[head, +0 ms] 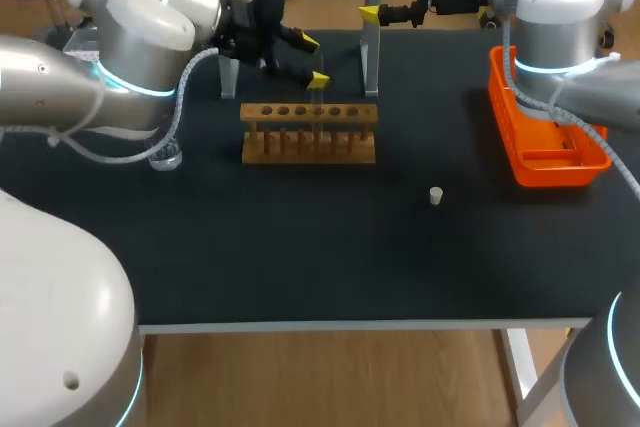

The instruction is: Invert the test tube, pick up the pipette, mount the tip to pipette, aspirate from beaker and dispense into the tube, eject the tip, return the pipette, and cap with the stopper.

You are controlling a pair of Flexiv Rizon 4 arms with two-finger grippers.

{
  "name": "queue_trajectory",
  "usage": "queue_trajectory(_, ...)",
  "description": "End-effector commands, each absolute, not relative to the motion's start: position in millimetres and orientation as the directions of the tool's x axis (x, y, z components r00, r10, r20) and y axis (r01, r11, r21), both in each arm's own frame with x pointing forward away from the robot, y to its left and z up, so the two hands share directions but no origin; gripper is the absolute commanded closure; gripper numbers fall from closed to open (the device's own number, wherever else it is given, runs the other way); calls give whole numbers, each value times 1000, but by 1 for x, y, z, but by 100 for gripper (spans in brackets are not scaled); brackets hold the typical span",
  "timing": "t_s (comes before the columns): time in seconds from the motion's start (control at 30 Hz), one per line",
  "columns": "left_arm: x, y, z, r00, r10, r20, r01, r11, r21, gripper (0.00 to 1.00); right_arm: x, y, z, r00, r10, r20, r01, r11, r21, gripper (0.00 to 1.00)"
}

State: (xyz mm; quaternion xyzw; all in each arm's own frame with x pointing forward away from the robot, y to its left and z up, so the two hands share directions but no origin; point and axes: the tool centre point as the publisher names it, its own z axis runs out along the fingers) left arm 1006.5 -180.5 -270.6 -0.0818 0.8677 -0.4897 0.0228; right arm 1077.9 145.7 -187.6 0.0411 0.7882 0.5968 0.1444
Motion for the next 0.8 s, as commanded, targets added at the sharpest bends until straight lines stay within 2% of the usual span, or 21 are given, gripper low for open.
queue_trajectory(0.03,999,-183,-275,-980,-195,32,-128,502,-855,0,1080,145,-188,-956,232,-177,-107,285,952,0)
queue_trajectory(0.8,988,-196,-285,-971,-241,-1,-126,512,-849,0,1080,145,-188,-956,232,-177,-107,285,952,0)
